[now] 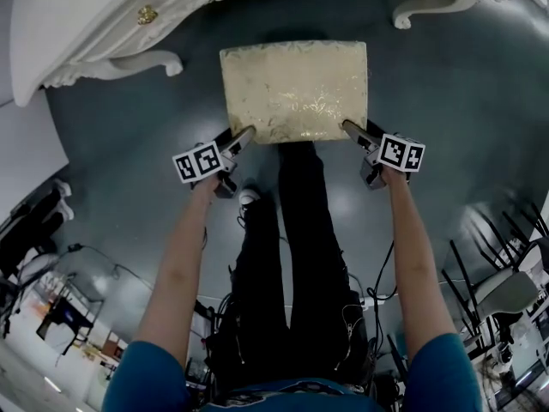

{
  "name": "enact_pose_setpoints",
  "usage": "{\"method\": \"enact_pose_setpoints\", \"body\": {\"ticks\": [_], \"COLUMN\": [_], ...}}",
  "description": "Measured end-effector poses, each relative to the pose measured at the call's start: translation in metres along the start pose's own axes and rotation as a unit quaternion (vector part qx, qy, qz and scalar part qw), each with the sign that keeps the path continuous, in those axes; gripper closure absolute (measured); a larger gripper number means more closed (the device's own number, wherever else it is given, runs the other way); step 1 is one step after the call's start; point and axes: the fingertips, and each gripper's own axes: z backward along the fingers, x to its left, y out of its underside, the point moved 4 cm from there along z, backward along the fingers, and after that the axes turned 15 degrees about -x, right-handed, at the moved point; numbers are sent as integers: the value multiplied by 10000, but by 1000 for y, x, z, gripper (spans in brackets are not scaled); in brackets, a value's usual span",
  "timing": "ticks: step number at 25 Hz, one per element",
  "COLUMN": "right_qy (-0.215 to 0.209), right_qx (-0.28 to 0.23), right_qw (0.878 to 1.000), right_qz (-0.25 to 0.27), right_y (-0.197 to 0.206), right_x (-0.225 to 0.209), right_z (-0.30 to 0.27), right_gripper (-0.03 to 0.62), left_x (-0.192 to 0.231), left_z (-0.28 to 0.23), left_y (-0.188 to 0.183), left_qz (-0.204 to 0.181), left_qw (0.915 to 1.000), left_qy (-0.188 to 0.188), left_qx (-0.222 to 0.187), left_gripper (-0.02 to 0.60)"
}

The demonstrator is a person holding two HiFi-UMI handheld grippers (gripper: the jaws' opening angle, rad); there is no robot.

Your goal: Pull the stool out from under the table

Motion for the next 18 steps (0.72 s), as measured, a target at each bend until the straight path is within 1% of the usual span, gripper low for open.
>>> {"method": "enact_pose_setpoints", "body": {"ticks": [4,8,10,14,18], "right_qy": [79,144,186,303,352], "right_qx": [219,347,379,360,406], "right_qw": [9997,9993,9991,9987,9980], "right_qz": [8,-27,-83,-215,-326], "right_y": [25,48,61,84,93], "right_x": [3,3,3,3,2], "right_z": [14,28,35,49,50], "right_gripper": [230,229,228,227,224], "left_x": [8,14,17,20,25], "left_z": [23,42,52,68,67], "left_y": [23,43,50,63,61], "left_qz": [126,153,136,40,-52], "left_qw": [9997,9993,9991,9992,9986], "left_qy": [-90,-147,-224,-331,-365], "left_qx": [197,300,321,220,380], "left_gripper": [210,210,212,221,221]}}
